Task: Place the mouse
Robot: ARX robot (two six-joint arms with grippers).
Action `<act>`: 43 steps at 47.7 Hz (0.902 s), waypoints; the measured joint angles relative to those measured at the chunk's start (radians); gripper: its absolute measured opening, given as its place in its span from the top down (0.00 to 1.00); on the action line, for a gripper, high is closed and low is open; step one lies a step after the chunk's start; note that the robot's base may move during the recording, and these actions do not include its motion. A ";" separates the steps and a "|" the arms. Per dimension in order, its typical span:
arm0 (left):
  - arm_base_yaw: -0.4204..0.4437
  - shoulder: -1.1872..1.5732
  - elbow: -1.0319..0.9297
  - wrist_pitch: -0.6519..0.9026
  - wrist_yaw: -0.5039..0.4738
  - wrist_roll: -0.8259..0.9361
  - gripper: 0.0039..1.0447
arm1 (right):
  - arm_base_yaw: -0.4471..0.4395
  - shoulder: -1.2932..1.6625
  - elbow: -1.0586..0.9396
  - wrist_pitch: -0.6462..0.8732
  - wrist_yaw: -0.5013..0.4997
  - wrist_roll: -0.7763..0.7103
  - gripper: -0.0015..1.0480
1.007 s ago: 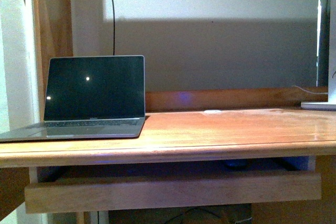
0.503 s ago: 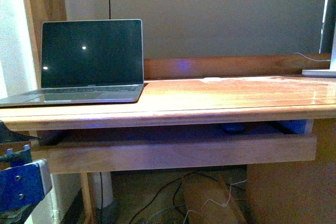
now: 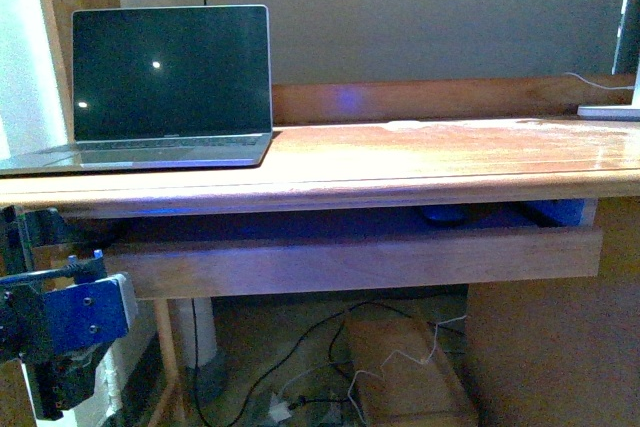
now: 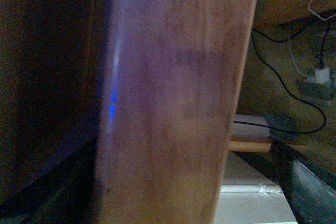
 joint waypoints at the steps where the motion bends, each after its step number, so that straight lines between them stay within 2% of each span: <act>1: 0.002 0.005 0.007 -0.006 0.004 0.003 0.07 | 0.000 0.000 0.000 0.000 0.000 0.000 0.07; 9: 0.006 -0.021 0.029 -0.154 0.008 -0.015 0.07 | 0.000 0.000 0.000 0.000 0.000 0.000 0.07; 16: -0.005 -0.113 0.012 -0.382 0.021 -0.099 0.07 | 0.000 0.000 0.000 0.000 0.000 0.000 0.07; 19: -0.006 -0.208 -0.033 -0.552 0.063 -0.161 0.07 | 0.000 0.000 0.000 0.000 0.001 0.000 0.07; 25: -0.006 -0.336 -0.090 -0.771 0.157 -0.203 0.07 | 0.000 0.000 0.000 0.000 0.001 0.000 0.07; 29: -0.025 -0.440 -0.151 -0.917 0.269 -0.244 0.07 | 0.000 0.000 0.000 0.000 0.000 0.000 0.07; 36: -0.060 -0.556 -0.230 -0.951 0.364 -0.414 0.07 | 0.000 0.000 0.000 0.000 0.000 0.000 0.07; 40: -0.077 -0.610 -0.279 -0.874 0.379 -0.564 0.07 | 0.000 0.000 0.000 0.000 0.000 0.000 0.07; 43: -0.091 -0.654 -0.326 -0.761 0.372 -0.749 0.07 | 0.000 0.000 0.000 0.000 0.000 0.000 0.07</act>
